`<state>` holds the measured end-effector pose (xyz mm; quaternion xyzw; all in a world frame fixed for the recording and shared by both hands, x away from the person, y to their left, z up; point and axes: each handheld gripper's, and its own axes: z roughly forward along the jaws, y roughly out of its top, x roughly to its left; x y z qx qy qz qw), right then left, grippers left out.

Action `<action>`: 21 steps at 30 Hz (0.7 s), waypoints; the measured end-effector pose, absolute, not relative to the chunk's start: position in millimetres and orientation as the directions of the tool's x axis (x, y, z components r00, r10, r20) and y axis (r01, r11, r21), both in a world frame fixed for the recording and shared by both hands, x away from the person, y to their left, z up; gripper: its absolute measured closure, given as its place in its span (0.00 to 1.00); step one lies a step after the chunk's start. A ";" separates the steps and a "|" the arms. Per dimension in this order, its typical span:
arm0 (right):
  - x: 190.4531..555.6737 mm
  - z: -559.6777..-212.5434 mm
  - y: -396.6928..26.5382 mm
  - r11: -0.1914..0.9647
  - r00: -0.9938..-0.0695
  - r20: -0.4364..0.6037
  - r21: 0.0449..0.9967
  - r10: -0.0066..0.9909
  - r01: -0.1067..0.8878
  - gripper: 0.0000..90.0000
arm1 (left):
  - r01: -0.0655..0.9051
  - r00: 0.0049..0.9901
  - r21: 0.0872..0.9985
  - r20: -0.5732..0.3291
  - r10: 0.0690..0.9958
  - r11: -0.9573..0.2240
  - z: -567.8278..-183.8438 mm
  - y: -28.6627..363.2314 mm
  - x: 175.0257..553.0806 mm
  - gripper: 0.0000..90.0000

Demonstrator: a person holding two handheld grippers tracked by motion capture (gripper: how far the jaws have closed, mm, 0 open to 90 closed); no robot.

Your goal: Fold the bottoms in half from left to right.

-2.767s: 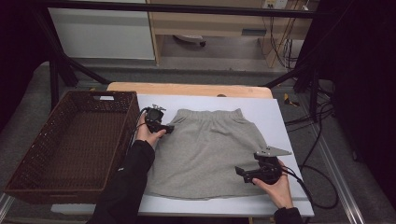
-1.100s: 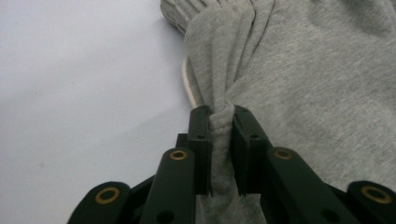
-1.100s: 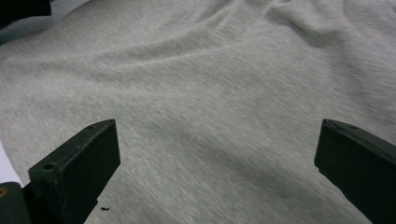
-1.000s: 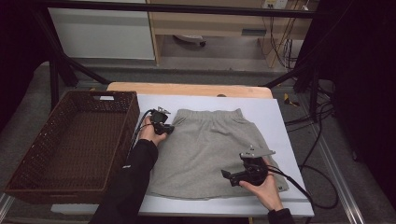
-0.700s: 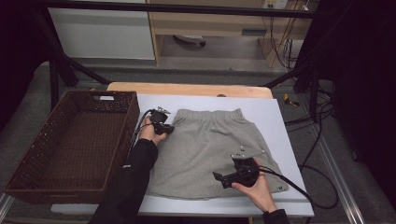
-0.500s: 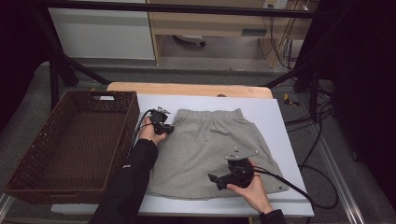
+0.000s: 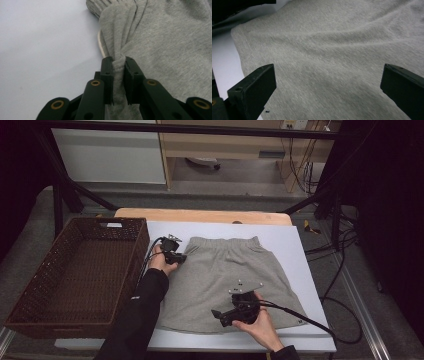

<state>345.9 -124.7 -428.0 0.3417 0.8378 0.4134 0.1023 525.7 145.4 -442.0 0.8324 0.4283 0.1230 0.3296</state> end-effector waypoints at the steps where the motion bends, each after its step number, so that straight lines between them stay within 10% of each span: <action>1: 345.7 -428.3 -122.7 0.425 -0.745 0.112 0.762 0.658 0.489 0.01 | 0.632 0.603 0.654 -0.078 0.794 -0.415 -442.0 145.5 525.8 0.88; 21: 338.6 -429.8 -79.0 0.477 -0.781 0.096 0.744 0.617 0.468 0.02 | 0.635 0.601 0.654 -0.084 0.795 -0.411 -442.0 145.6 526.2 0.88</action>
